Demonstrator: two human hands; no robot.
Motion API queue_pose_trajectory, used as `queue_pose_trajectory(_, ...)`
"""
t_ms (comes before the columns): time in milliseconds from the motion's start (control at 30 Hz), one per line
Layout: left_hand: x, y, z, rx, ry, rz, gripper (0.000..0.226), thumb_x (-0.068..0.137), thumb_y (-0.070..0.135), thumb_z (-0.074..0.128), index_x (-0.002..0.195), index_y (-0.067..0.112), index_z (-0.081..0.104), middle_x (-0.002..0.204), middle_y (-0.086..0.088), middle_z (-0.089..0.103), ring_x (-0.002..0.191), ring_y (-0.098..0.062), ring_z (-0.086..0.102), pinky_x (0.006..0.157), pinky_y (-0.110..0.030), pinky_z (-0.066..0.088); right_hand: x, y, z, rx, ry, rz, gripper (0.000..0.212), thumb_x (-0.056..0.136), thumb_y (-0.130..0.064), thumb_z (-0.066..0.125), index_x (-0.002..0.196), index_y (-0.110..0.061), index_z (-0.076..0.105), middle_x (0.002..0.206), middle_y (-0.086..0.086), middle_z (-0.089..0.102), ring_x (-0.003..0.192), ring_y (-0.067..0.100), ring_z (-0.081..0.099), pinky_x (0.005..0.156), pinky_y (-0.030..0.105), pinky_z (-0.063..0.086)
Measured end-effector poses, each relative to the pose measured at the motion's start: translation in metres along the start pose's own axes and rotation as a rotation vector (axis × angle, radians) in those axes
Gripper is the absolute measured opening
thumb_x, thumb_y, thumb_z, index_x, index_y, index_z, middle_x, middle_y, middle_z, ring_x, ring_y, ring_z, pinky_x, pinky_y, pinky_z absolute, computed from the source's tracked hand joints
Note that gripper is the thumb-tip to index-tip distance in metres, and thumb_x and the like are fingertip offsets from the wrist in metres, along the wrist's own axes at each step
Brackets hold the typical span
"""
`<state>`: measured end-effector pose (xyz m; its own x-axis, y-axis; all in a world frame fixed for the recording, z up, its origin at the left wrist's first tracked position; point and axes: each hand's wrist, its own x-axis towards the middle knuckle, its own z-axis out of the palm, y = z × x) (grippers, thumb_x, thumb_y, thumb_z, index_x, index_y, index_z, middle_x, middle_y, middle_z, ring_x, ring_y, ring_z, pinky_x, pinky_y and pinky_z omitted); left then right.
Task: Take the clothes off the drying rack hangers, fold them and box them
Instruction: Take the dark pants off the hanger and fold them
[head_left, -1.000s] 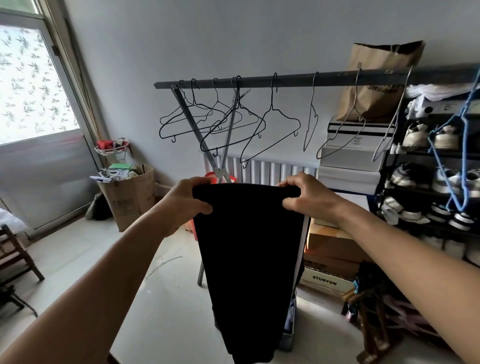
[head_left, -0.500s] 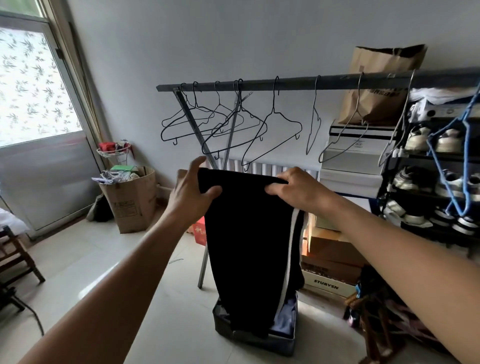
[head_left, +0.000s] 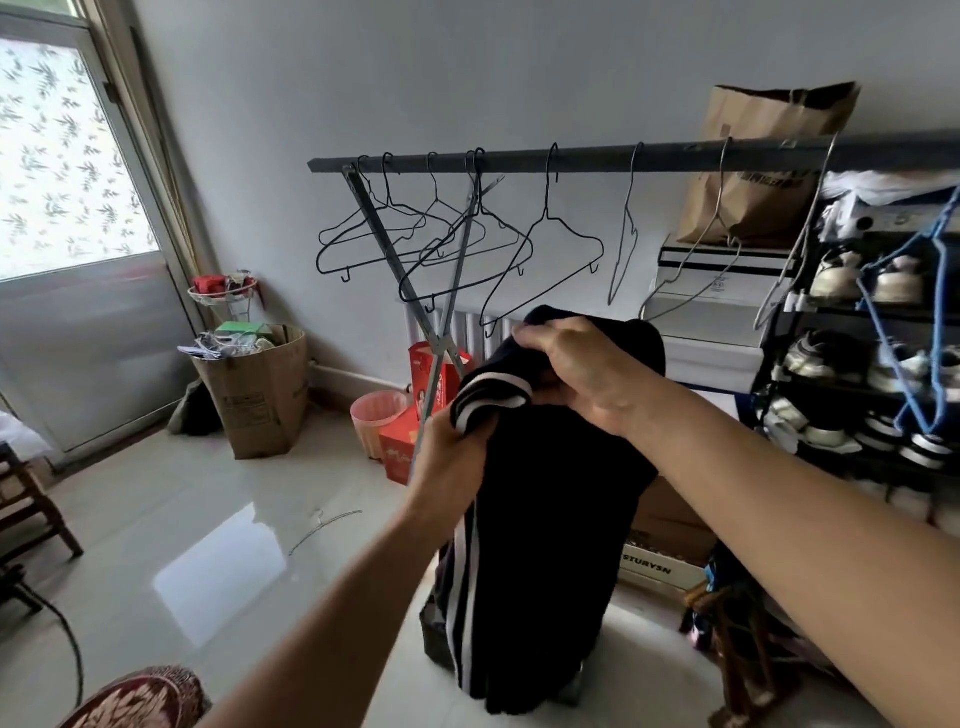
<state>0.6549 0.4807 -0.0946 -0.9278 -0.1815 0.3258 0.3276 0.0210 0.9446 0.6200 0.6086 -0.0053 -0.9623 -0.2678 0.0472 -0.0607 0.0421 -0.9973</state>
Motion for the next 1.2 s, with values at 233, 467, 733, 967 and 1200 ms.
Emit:
queue_pose_trajectory(233, 0.015, 0.028, -0.034, -0.399, -0.213, -0.493, 0.049, 0.08, 0.031, 0.063, 0.121, 0.005, 0.063, 0.08, -0.007, 0.07, 0.063, -0.018, 0.069, 0.057, -0.026, 0.057, -0.003, 0.045, -0.057, -0.082, 0.122, -0.062, 0.008, 0.091, -0.019, 0.065, 0.098, -0.016, 0.065, 0.093, 0.0, 0.066, 0.085, 0.013, 0.062, 0.069, 0.018, 0.048)
queue_pose_trajectory(467, 0.019, 0.033, -0.052, -0.548, -0.258, -0.495, 0.042, 0.081, 0.034, 0.059, 0.108, 0.004, 0.071, 0.087, -0.009, 0.072, 0.071, -0.023, 0.071, 0.06, -0.029, 0.059, -0.029, 0.096, -0.064, 0.203, -0.027, 0.479, 0.094, 0.065, -0.072, 0.055, 0.141, -0.019, 0.04, 0.137, 0.009, 0.054, 0.128, 0.026, 0.051, 0.104, 0.039, 0.042)
queue_pose_trajectory(733, 0.019, 0.026, -0.058, -0.582, -0.257, -0.454, 0.041, 0.086, 0.034, 0.055, 0.107, 0.005, 0.073, 0.101, -0.013, 0.072, 0.08, -0.025, 0.072, 0.075, -0.035, 0.059, -0.052, 0.098, -0.047, 0.811, -0.254, 0.288, 0.078, 0.085, -0.07, 0.037, 0.124, -0.006, 0.061, 0.066, 0.01, 0.07, 0.054, 0.017, 0.067, 0.046, 0.022, 0.052)
queue_pose_trajectory(967, 0.028, 0.028, -0.065, -0.483, -0.278, -0.581, 0.039, 0.093, 0.033, 0.051, 0.106, 0.005, 0.075, 0.09, -0.009, 0.072, 0.069, -0.02, 0.07, 0.066, -0.029, 0.059, -0.029, 0.075, -0.059, 0.633, 0.127, 0.169, 0.03, 0.077, -0.009, 0.067, 0.106, -0.009, 0.063, 0.079, 0.01, 0.069, 0.061, 0.022, 0.067, 0.057, 0.028, 0.057)
queue_pose_trajectory(1200, 0.043, 0.003, -0.061, 0.189, 0.062, -0.481, 0.053, 0.09, 0.034, 0.067, 0.138, 0.023, 0.047, 0.125, -0.007, 0.056, 0.086, -0.02, 0.064, 0.049, -0.028, 0.052, -0.017, 0.06, -0.051, 0.273, 0.507, -0.071, 0.06, 0.083, 0.004, 0.061, 0.124, -0.037, 0.045, 0.09, 0.012, 0.052, 0.078, 0.025, 0.057, 0.07, 0.034, 0.05)
